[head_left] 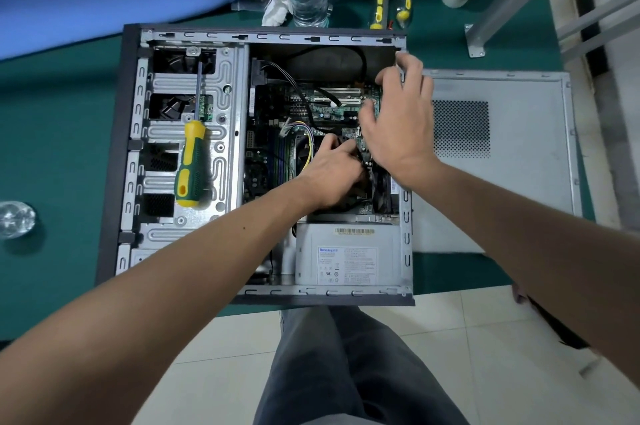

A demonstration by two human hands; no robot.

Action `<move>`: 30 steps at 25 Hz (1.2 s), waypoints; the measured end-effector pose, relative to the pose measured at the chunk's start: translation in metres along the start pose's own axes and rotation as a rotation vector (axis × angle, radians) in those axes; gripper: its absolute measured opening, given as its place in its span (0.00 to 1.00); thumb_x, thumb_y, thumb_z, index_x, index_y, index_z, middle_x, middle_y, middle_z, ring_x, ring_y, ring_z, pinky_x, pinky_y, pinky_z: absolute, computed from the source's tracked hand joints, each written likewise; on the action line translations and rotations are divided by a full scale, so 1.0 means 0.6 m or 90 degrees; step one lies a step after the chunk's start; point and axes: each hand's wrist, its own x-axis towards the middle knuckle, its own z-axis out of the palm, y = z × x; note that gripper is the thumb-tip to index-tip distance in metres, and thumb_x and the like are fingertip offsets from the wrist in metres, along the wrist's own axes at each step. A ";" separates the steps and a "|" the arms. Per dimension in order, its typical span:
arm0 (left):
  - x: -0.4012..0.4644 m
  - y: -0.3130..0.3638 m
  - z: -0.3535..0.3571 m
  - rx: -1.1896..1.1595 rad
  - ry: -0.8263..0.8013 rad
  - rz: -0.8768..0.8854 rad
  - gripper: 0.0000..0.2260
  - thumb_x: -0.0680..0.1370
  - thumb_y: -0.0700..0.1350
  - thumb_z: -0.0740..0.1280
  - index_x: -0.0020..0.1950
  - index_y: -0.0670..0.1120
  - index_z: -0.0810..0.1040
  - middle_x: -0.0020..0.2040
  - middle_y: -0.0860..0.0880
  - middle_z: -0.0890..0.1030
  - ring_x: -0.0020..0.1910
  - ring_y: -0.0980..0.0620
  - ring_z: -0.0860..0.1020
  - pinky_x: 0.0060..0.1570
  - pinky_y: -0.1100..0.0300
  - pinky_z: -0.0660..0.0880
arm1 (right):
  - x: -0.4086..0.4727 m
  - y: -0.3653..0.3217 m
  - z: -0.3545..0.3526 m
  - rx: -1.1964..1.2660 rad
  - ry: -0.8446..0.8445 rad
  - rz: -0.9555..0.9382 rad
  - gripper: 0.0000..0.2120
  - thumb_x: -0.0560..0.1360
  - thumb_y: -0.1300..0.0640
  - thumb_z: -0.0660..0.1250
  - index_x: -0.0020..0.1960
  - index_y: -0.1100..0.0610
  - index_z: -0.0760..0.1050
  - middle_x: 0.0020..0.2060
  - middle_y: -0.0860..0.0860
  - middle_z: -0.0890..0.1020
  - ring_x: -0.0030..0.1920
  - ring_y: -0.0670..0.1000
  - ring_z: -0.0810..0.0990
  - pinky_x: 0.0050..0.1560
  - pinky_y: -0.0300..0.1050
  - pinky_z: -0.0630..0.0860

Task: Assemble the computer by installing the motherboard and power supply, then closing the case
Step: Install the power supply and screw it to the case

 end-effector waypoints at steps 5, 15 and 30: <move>0.002 0.002 0.001 -0.045 0.012 -0.015 0.09 0.78 0.43 0.65 0.52 0.51 0.84 0.47 0.55 0.81 0.63 0.51 0.65 0.58 0.50 0.59 | 0.000 -0.001 -0.001 0.001 0.001 0.000 0.14 0.77 0.54 0.61 0.61 0.58 0.71 0.72 0.55 0.65 0.67 0.58 0.66 0.66 0.50 0.67; 0.008 0.005 -0.010 -0.070 -0.012 -0.018 0.07 0.74 0.38 0.67 0.45 0.47 0.83 0.48 0.49 0.80 0.63 0.48 0.66 0.48 0.50 0.53 | -0.001 -0.002 -0.001 0.004 0.001 0.000 0.14 0.77 0.54 0.61 0.60 0.58 0.72 0.72 0.55 0.65 0.67 0.58 0.66 0.66 0.51 0.66; 0.009 0.010 -0.008 -0.100 0.005 -0.054 0.04 0.75 0.41 0.68 0.45 0.48 0.83 0.46 0.49 0.80 0.63 0.49 0.66 0.57 0.49 0.58 | 0.001 0.000 -0.002 0.012 -0.001 0.001 0.13 0.77 0.53 0.61 0.60 0.58 0.72 0.72 0.54 0.64 0.67 0.57 0.66 0.66 0.51 0.67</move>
